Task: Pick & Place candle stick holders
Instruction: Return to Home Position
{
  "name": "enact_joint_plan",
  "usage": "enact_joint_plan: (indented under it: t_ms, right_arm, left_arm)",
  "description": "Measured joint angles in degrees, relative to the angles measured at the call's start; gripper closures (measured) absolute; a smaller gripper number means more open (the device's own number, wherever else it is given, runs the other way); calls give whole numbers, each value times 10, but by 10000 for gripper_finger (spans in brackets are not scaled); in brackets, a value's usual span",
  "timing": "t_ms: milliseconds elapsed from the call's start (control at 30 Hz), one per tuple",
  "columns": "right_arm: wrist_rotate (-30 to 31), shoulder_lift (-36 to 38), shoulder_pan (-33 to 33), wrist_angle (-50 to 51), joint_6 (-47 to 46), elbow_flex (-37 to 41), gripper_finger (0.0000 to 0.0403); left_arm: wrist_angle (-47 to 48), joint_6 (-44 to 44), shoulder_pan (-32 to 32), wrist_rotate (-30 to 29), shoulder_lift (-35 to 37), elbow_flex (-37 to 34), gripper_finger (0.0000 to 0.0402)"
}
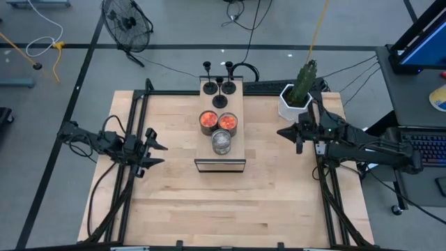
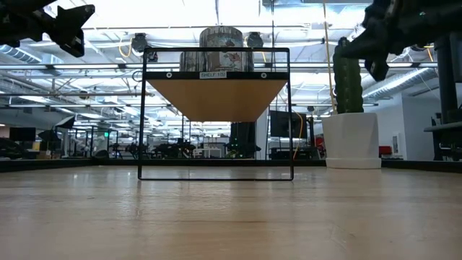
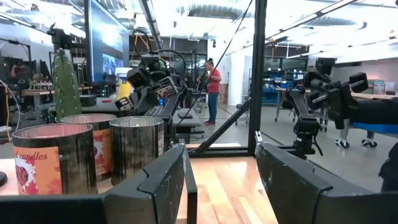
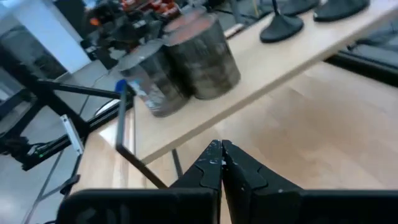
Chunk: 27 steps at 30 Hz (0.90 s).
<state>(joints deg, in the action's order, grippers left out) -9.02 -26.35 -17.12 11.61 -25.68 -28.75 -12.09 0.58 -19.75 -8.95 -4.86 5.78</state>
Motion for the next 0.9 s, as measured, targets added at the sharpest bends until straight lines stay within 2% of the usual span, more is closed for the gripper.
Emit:
enact_joint_plan:
  t_ms: [467,700,900]
  right_arm:
    - [17,111,0,-10,58,2,403]
    - [13,146,0,-93,35,78,403]
    - [14,211,0,-97,20,131,403]
  left_arm:
    - [-1,17,0,0,0,0,199]
    - [-2,23,0,0,0,0,199]
    - [-2,31,0,-1,0,0,199]
